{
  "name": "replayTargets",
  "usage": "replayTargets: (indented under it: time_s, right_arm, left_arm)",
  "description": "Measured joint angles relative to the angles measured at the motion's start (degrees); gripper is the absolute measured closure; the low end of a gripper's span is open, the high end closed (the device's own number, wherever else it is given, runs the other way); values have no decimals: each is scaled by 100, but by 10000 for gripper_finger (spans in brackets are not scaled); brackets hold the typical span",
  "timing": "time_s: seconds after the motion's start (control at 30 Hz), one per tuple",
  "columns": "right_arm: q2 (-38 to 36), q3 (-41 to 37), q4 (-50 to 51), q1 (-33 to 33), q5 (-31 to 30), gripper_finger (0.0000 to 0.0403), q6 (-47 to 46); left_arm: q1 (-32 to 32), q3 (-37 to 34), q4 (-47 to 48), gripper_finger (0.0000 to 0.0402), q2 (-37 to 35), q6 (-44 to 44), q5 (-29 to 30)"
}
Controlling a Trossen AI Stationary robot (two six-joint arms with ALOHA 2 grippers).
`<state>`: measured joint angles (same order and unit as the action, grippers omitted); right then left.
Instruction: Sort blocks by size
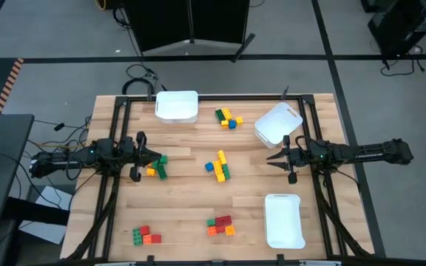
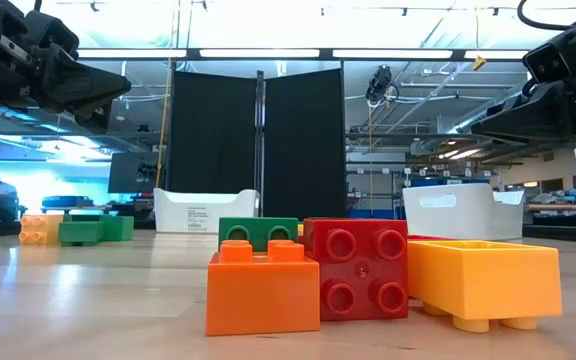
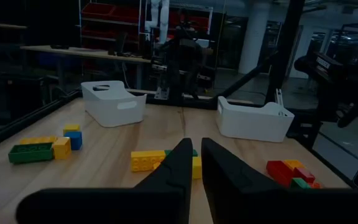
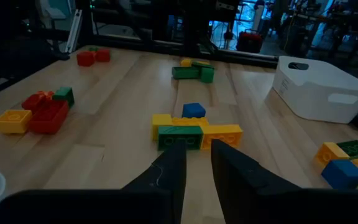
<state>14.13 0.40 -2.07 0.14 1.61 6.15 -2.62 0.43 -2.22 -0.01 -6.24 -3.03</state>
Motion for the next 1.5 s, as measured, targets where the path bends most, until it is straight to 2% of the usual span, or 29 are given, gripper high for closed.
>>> replayTargets:
  time_s: [0.23, 0.4, 1.1, 1.37, 1.5]
  right_arm:
    - [2, 2, -2, 0, 0, 315, 0]
    - [2, 0, 0, 0, 0, 315, 0]
    - [1, 0, -2, 0, 0, 315, -12]
    - [10, 0, -203, 0, -27, 315, -212]
    - [11, 1, -251, 14, -9, 315, -693]
  left_arm:
    - [0, -2, 3, 357, 0, 0, 8]
    - [0, -1, 90, 357, 0, 0, 304]
    - [0, -1, 38, 357, 0, 0, 313]
    - [0, 0, 42, 357, 0, 0, 308]
    - [-1, 0, 42, 357, 0, 0, 306]
